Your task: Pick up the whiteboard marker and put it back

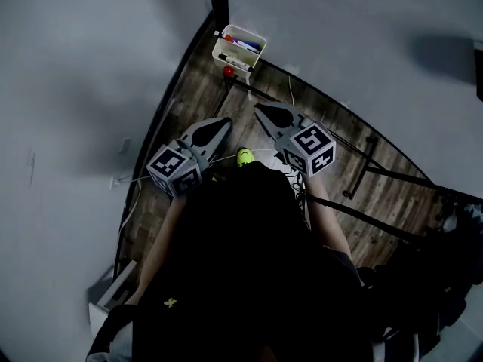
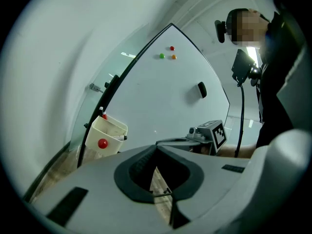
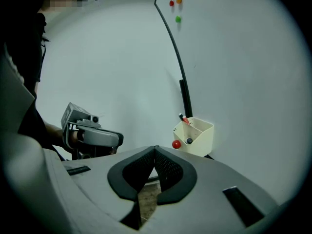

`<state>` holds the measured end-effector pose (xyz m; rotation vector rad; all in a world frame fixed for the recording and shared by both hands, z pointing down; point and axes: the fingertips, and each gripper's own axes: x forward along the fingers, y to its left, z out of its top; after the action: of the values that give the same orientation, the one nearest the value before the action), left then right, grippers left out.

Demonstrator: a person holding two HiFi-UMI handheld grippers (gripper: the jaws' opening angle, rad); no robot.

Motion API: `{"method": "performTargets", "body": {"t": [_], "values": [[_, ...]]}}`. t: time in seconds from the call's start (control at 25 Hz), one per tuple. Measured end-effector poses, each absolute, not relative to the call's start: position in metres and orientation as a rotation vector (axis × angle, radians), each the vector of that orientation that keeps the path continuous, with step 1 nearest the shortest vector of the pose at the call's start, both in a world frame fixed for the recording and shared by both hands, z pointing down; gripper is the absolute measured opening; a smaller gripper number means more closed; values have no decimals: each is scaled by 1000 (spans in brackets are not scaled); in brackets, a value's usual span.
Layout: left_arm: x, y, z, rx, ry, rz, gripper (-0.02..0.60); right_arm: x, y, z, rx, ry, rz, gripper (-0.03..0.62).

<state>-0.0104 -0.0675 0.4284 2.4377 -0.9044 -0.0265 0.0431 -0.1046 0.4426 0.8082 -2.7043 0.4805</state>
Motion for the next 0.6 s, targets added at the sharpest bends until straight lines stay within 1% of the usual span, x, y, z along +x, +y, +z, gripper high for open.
{"method": "performTargets", "body": {"t": [0.4,0.6], "values": [[20,-88,434,2405,-992,-55,21,66,-130,449,722,-2736,429,0],[27,-90,428,2429,-1035,-14,21,70,-135,445,699,-2759,410,0]]}}
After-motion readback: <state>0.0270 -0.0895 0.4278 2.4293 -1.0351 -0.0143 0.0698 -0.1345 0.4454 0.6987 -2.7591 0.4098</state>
